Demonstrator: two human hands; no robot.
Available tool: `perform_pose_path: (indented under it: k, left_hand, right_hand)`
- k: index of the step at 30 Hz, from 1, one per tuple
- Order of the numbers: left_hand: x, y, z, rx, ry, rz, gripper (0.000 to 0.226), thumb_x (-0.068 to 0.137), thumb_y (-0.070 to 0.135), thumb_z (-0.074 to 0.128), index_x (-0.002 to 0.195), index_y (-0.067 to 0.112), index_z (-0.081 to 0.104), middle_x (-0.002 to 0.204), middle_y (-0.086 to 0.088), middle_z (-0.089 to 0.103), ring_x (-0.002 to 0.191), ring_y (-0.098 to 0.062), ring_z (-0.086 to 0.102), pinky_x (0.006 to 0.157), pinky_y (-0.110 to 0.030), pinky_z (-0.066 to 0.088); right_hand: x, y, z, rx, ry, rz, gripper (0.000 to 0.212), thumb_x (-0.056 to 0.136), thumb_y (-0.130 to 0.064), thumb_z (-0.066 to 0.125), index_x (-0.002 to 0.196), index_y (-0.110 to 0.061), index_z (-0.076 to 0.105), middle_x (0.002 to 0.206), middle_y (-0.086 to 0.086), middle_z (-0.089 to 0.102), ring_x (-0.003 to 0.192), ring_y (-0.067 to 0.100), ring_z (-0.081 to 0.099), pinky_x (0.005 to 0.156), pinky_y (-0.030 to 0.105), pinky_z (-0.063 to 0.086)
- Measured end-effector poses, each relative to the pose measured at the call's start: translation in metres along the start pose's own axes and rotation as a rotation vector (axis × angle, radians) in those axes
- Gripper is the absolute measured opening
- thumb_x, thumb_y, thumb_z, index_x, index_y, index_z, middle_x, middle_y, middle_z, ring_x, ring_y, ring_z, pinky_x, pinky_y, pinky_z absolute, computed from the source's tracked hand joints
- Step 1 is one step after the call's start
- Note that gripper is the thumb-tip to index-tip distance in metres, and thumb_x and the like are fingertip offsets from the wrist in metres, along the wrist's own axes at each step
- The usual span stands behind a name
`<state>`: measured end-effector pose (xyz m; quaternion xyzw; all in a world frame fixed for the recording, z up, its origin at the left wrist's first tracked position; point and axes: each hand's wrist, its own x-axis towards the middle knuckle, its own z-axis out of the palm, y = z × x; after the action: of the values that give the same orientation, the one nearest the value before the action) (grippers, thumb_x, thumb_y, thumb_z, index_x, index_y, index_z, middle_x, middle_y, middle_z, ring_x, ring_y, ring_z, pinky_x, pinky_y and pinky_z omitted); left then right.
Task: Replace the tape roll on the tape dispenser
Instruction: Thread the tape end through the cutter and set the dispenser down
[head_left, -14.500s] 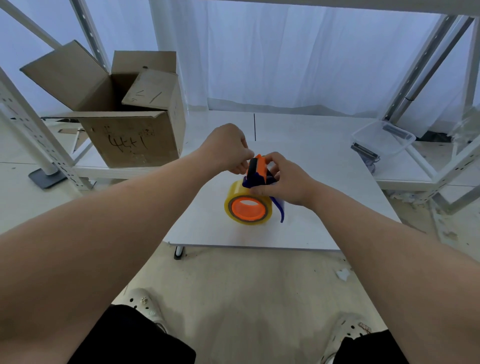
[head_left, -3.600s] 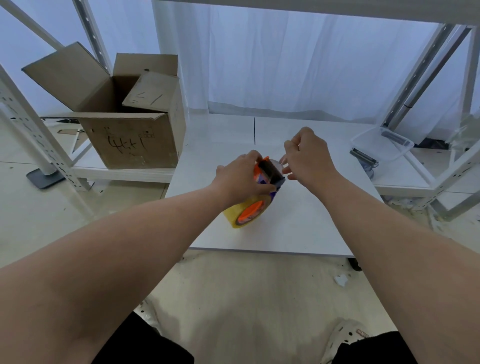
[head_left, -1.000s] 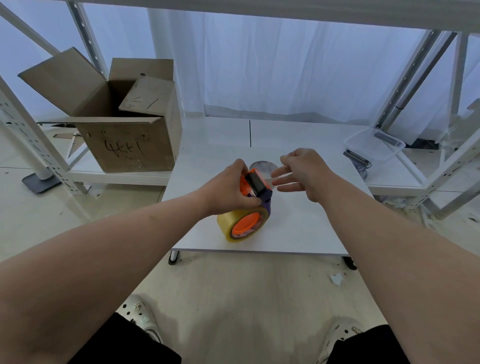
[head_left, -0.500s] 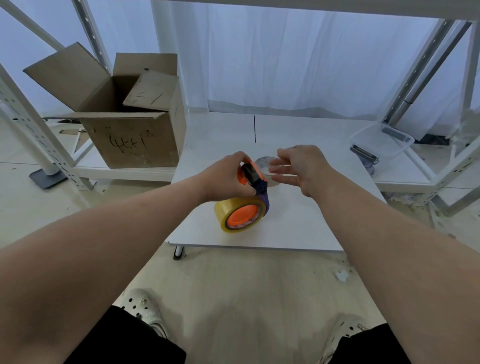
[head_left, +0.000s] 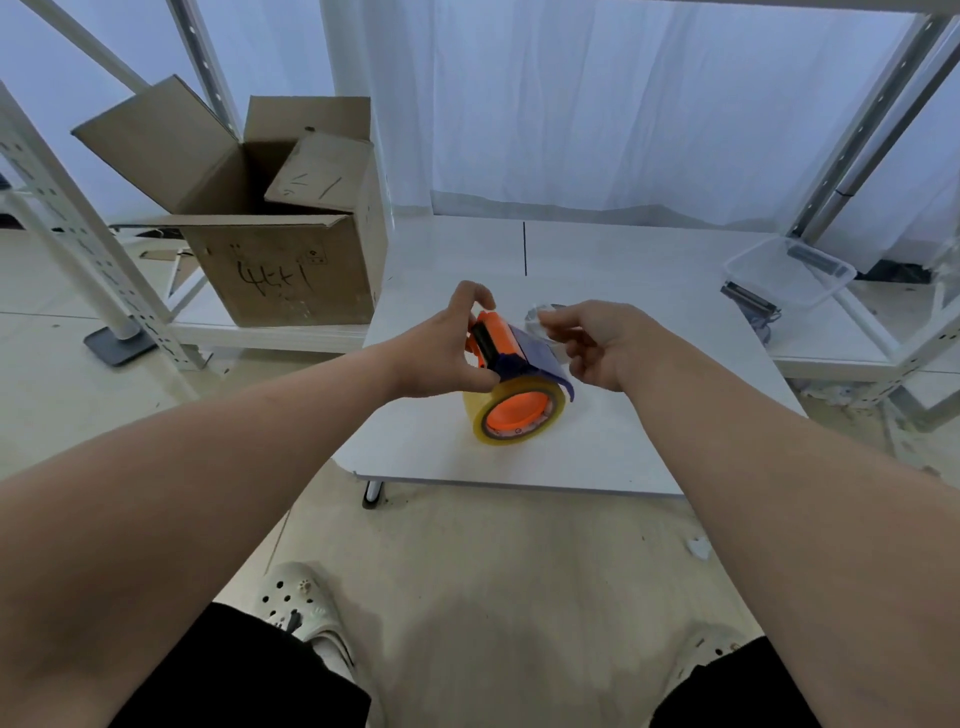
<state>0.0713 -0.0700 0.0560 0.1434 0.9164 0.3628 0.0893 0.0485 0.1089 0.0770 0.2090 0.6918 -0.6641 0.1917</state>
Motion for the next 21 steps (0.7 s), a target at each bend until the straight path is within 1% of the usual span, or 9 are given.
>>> perform_pose_path:
  k: [2,4,7,10,12,14,16,18,21]
  left_hand:
    - [-0.004,-0.005,-0.004,0.006,-0.025,0.007,0.072,0.078,0.019,0.072,0.126,0.031,0.020,0.116,-0.007,0.048,0.107,-0.023,0.054,0.083,-0.028,0.051]
    - [-0.007,-0.011,-0.007,0.026,-0.040,0.008,0.070,0.079,0.019,0.072,0.125,0.034,0.022,0.118,-0.007,0.048,0.109,-0.023,0.054,0.085,-0.030,0.052]
    - [-0.012,-0.018,-0.011,0.042,-0.043,0.010,0.065,0.079,0.021,0.071,0.124,0.031,0.027,0.117,-0.003,0.049,0.108,-0.019,0.053,0.080,-0.025,0.046]
    - [-0.016,-0.025,-0.016,0.050,-0.035,0.003,0.065,0.079,0.021,0.072,0.125,0.028,0.028,0.114,-0.001,0.052,0.108,-0.018,0.053,0.081,-0.024,0.042]
    - [-0.017,-0.030,-0.018,0.047,-0.028,-0.013,0.069,0.078,0.022,0.072,0.127,0.028,0.025,0.112,-0.003,0.054,0.108,-0.019,0.054,0.084,-0.025,0.043]
    - [-0.017,-0.033,-0.019,-0.001,-0.009,-0.050,0.078,0.078,0.023,0.074,0.132,0.029,0.018,0.110,-0.004,0.055,0.106,-0.018,0.054,0.083,-0.024,0.042]
    - [-0.016,-0.034,-0.017,-0.086,0.029,-0.091,0.086,0.077,0.025,0.075,0.138,0.028,0.015,0.112,-0.005,0.056,0.106,-0.017,0.055,0.082,-0.021,0.041]
    - [-0.013,-0.031,-0.013,-0.123,0.070,-0.109,0.080,0.078,0.028,0.074,0.140,0.022,0.024,0.117,-0.004,0.055,0.108,-0.016,0.054,0.079,-0.018,0.040]
    - [-0.007,-0.018,-0.004,-0.205,0.162,-0.109,0.065,0.076,0.033,0.075,0.129,0.020,0.041,0.115,0.001,0.056,0.107,-0.013,0.052,0.075,-0.018,0.040]
  right_hand:
    - [0.004,0.001,0.004,0.001,-0.026,0.047,0.010,0.082,-0.011,0.070,0.084,-0.010,0.059,0.070,0.002,0.054,0.046,0.007,0.026,0.037,0.014,0.026]
    - [0.007,0.002,0.009,0.013,-0.056,0.079,0.014,0.082,-0.011,0.070,0.079,-0.010,0.056,0.071,0.002,0.054,0.043,0.006,0.022,0.033,0.013,0.023]
    - [0.009,0.004,0.016,0.056,-0.110,0.121,0.017,0.083,-0.010,0.068,0.073,-0.012,0.054,0.071,0.002,0.059,0.033,0.006,0.026,0.031,0.012,0.026]
    - [0.008,0.006,0.029,0.094,-0.133,0.130,0.006,0.082,-0.012,0.067,0.079,-0.010,0.063,0.070,0.001,0.061,0.035,0.006,0.033,0.032,0.013,0.030]
    - [0.007,0.003,0.039,0.042,-0.083,0.031,0.006,0.081,-0.012,0.066,0.078,-0.008,0.066,0.067,0.002,0.062,0.043,0.008,0.041,0.038,0.016,0.037]
    - [0.005,-0.002,0.048,-0.068,-0.017,-0.165,0.008,0.081,-0.011,0.066,0.074,-0.006,0.066,0.069,0.007,0.065,0.054,0.013,0.051,0.052,0.022,0.046]
    - [0.000,-0.010,0.056,-0.127,-0.018,-0.309,0.009,0.083,-0.009,0.064,0.075,-0.006,0.063,0.071,0.010,0.067,0.061,0.017,0.059,0.063,0.027,0.053]
    - [-0.005,-0.018,0.058,-0.166,-0.018,-0.398,0.012,0.085,-0.009,0.063,0.073,-0.007,0.062,0.073,0.011,0.069,0.062,0.018,0.062,0.065,0.027,0.055]
    - [-0.010,-0.029,0.054,-0.234,0.019,-0.507,0.013,0.085,-0.008,0.062,0.072,-0.008,0.061,0.072,0.011,0.068,0.061,0.018,0.063,0.058,0.025,0.055]
